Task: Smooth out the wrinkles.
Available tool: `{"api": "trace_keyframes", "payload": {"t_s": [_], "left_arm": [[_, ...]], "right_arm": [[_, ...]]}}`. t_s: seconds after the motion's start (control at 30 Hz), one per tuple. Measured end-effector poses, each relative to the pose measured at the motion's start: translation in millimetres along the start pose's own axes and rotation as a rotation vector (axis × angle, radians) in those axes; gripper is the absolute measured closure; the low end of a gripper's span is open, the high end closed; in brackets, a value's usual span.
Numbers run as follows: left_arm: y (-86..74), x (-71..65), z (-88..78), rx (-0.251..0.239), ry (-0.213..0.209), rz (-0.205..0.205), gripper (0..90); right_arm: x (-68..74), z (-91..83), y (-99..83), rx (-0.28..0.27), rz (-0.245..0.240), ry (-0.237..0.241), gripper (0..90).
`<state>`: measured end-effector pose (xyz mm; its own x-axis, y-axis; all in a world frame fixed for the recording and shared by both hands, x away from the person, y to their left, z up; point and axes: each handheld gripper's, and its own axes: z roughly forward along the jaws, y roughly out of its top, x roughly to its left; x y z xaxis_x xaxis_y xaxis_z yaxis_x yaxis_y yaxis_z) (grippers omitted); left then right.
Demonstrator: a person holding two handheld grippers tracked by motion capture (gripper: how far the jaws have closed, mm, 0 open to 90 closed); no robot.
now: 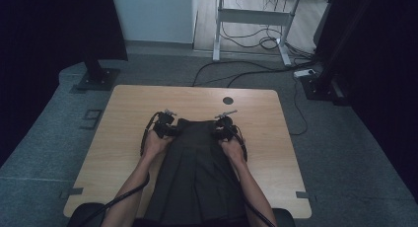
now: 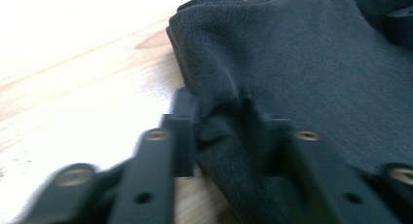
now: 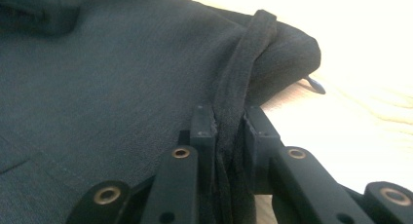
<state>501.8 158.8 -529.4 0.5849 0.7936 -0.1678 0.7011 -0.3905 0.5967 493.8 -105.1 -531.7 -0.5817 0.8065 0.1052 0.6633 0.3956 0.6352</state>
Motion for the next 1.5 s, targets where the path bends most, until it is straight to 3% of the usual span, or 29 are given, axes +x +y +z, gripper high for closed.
{"api": "trace_keyframes", "payload": {"t_s": [0.1,0.2,0.27,0.5,0.6,0.7,0.83,0.9,0.93,1.0,1.27,1.5], "left_arm": [[0.8,-0.6,-4.1,-0.010,-0.009,0.058,80.1],[8.1,-1.5,-14.3,-0.056,-0.025,0.074,82.2],[16.1,-3.3,-23.6,-0.096,-0.018,0.098,82.4],[53.4,-11.7,-67.2,-0.237,0.033,0.170,82.7],[67.7,-17.9,-95.0,-0.327,0.055,0.211,83.0],[72.1,-26.6,-123.2,-0.427,0.067,0.259,83.1],[56.3,-36.7,-140.0,-0.471,0.071,0.332,83.2],[42.5,-39.7,-140.4,-0.481,0.055,0.335,83.2],[42.5,-39.7,-140.4,-0.481,0.055,0.335,83.2],[22.4,-44.1,-138.0,-0.484,0.038,0.346,83.3],[-21.2,-59.6,-142.3,-0.471,-0.019,0.372,83.4],[-58.7,-71.5,-136.6,-0.414,-0.069,0.378,83.7]], "right_arm": [[3.7,-4.2,1.6,0.012,-0.041,0.000,78.8],[0.0,-13.7,4.1,-0.016,-0.033,0.037,79.1],[-1.7,-21.4,8.4,-0.041,-0.047,0.037,79.1],[-3.9,-58.0,41.5,-0.162,-0.083,-0.001,79.1],[-0.1,-81.0,58.9,-0.238,-0.111,-0.033,79.2],[6.7,-110.5,70.6,-0.337,-0.144,-0.048,79.2],[16.9,-138.0,65.9,-0.416,-0.195,-0.033,79.2],[23.0,-142.0,54.7,-0.427,-0.214,-0.015,79.3],[25.8,-142.4,47.9,-0.428,-0.225,-0.009,79.3],[30.7,-141.6,33.8,-0.421,-0.240,0.002,79.5],[47.6,-147.7,-15.2,-0.405,-0.271,0.051,81.5],[58.9,-144.4,-51.8,-0.349,-0.275,0.091,82.3]]}}
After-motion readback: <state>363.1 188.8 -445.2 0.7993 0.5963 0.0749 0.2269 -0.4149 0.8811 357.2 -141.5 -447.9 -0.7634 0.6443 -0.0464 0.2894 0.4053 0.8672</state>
